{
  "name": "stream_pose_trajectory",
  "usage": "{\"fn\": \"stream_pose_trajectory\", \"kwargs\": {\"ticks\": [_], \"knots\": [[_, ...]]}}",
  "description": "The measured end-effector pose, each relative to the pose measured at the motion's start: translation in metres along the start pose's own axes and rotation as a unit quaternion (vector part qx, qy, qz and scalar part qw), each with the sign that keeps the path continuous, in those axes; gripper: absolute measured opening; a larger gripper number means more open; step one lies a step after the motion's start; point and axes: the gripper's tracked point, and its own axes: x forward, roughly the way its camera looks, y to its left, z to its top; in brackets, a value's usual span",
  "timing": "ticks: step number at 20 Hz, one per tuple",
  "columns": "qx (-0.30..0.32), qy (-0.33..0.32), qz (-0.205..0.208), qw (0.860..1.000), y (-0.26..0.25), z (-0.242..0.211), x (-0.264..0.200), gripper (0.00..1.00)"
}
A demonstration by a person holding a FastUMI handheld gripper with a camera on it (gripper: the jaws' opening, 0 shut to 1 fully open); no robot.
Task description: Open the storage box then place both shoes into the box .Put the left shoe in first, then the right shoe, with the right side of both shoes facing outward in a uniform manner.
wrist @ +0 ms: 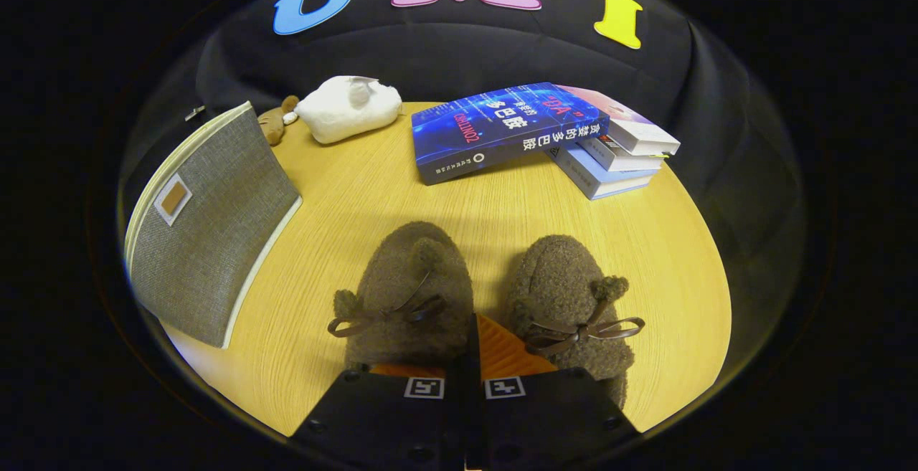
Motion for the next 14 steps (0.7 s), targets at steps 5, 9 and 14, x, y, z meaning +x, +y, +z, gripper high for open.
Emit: {"fn": "stream_pose_trajectory", "kwargs": {"ticks": [5, 9, 14], "knots": [[0.041, -0.032, 0.021, 0.998, 0.015, 0.033, -0.037, 0.06], [0.048, -0.048, 0.011, 0.998, 0.031, 0.078, -0.076, 0.06], [0.091, -0.067, 0.039, 0.993, 0.106, 0.15, -0.126, 0.06]]}}
